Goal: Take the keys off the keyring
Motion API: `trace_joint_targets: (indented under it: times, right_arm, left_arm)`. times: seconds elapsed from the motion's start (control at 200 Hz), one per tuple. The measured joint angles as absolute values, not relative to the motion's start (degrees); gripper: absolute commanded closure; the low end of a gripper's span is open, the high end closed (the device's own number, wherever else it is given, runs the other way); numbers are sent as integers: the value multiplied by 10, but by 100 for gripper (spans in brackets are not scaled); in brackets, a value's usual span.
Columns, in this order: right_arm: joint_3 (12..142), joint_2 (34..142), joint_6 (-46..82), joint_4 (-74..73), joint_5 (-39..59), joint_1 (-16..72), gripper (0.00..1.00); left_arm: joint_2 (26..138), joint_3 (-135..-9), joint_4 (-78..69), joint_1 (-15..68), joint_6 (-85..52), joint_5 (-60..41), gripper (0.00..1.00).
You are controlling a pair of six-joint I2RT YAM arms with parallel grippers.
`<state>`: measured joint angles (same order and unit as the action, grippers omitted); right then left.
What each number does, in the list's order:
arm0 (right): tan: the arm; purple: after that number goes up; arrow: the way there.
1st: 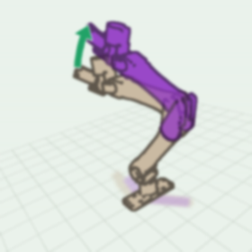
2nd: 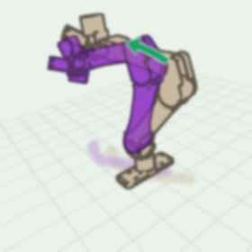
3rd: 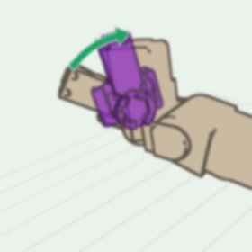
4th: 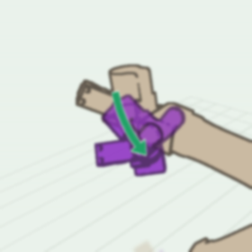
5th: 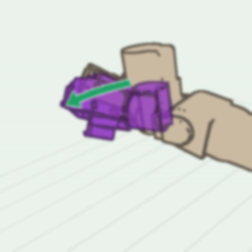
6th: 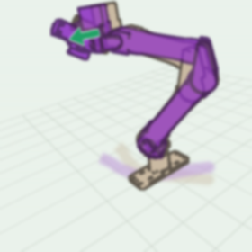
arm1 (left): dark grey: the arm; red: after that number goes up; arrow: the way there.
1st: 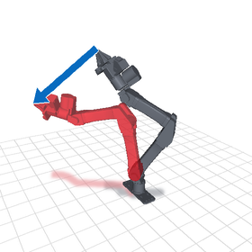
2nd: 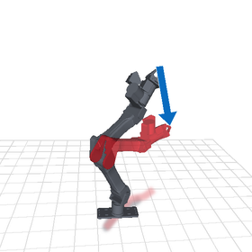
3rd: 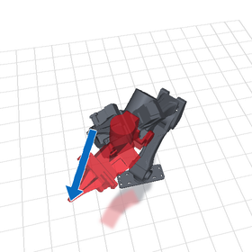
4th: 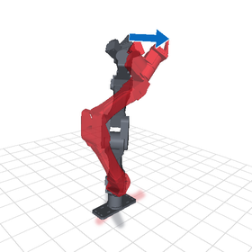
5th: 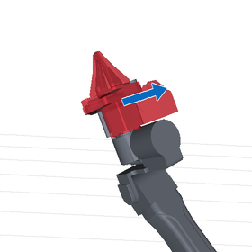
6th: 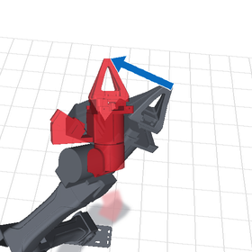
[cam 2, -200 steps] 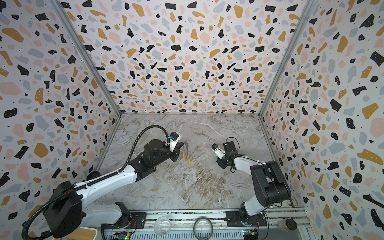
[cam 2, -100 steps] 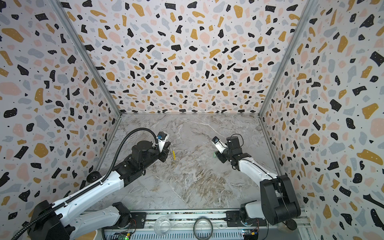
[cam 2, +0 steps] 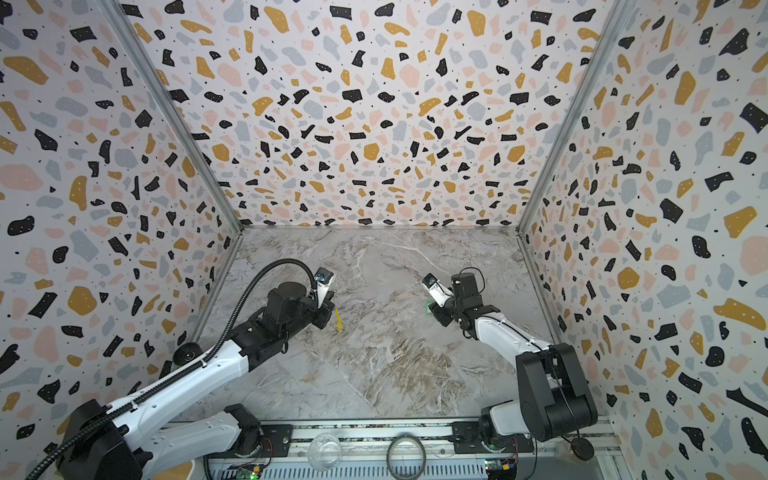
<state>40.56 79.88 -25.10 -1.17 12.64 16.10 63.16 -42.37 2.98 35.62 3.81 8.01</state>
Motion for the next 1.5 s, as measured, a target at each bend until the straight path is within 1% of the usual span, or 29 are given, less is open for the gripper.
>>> trace_joint_targets:
  times: [0.24, 0.666, 1.241, 1.497]
  right_arm:
    - [406, 815, -232, -18, 131, 161, 49]
    - [404, 793, -215, -25, 130, 161, 49]
    - [382, 726, -213, -23, 117, 161, 49]
    - [371, 701, -213, -6, 102, 161, 48]
  left_arm:
    - [700, -450, 40, 356, 37, 72, 100]
    - [832, -522, 13, 362, 20, 40, 100]
    - [1046, -612, -95, 442, -89, 40, 100]
    - [1120, -662, -115, 459, -110, 32, 100]
